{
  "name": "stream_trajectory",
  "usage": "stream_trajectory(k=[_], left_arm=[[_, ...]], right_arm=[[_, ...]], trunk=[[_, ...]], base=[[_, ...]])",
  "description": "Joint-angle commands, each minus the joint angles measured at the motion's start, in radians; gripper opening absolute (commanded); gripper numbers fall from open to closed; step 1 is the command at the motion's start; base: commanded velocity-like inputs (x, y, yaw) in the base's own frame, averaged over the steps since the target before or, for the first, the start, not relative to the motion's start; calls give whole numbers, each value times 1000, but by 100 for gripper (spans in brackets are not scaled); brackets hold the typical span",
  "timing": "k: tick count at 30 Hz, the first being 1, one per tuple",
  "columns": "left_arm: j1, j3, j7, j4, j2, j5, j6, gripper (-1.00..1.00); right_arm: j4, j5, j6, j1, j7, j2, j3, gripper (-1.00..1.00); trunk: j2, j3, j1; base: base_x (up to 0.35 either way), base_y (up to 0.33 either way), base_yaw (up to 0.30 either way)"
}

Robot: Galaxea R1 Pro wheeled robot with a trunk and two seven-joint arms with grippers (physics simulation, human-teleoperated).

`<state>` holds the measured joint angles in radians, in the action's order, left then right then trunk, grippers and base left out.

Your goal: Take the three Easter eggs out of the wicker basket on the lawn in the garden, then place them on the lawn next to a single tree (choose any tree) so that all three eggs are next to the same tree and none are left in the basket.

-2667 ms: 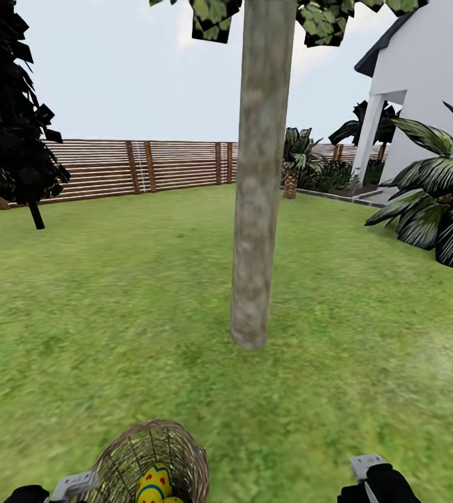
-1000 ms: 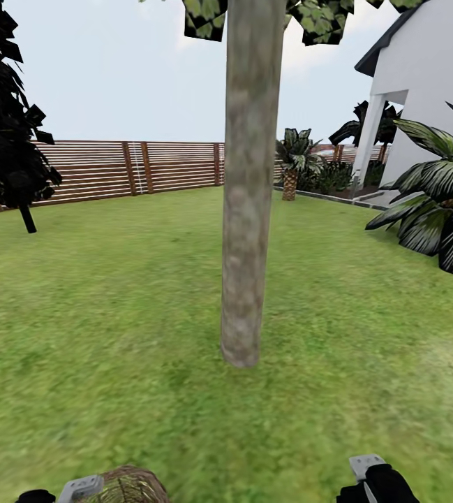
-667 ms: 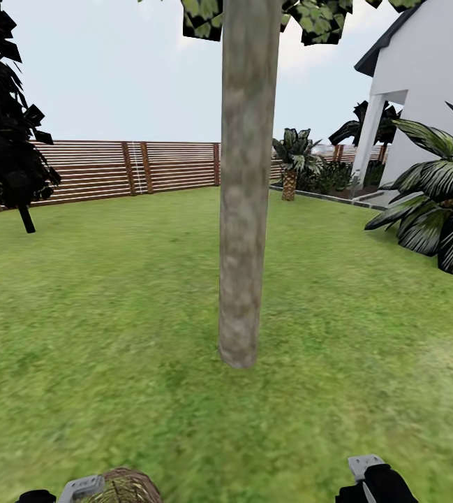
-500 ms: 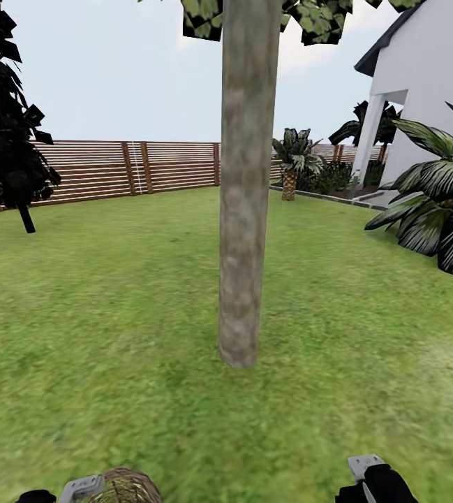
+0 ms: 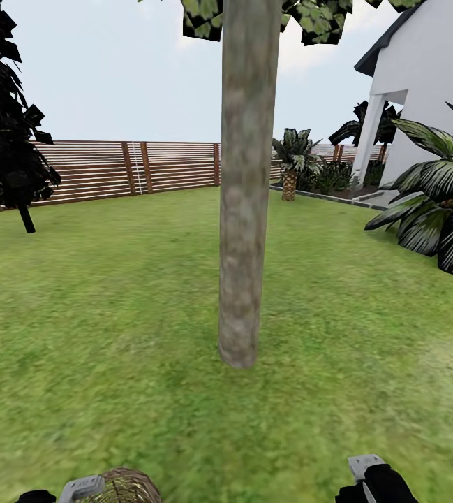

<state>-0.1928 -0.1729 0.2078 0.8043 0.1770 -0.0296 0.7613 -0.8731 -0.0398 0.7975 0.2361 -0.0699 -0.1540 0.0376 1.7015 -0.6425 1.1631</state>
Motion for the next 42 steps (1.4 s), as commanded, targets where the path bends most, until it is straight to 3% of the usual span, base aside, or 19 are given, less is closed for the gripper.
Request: stream_trajectory(k=[1, 10, 16, 20, 24, 42], left_arm=[[0, -3, 2, 1, 0, -3, 6, 100], [0, -2, 2, 1, -1, -3, 6, 100], [3, -1, 1, 6, 34, -1, -15, 100], [4, -4, 1, 7, 56, -1, -33, 100], [4, -5, 1, 3, 57, -1, -45, 100], [4, -2, 0, -2, 56, 1, -46, 100]], right_arm=[[-1, -5, 5, 1, -5, -1, 2, 100], [-1, -2, 2, 0, -9, -3, 2, 100], [15, -1, -19, 25, -15, -26, 11, 100], [21, -8, -36, 29, -15, -5, 9, 100], [23, -11, -50, 29, -14, 8, 9, 100], [23, -11, -52, 29, -14, 10, 8, 100]], trunk=[[1, -1, 0], [1, -1, 0], [1, -1, 0], [1, -1, 0], [1, -1, 0], [1, -1, 0]], base=[[0, 0, 0], [0, 0, 0], [0, 0, 0], [0, 0, 0], [0, 0, 0], [0, 0, 0]])
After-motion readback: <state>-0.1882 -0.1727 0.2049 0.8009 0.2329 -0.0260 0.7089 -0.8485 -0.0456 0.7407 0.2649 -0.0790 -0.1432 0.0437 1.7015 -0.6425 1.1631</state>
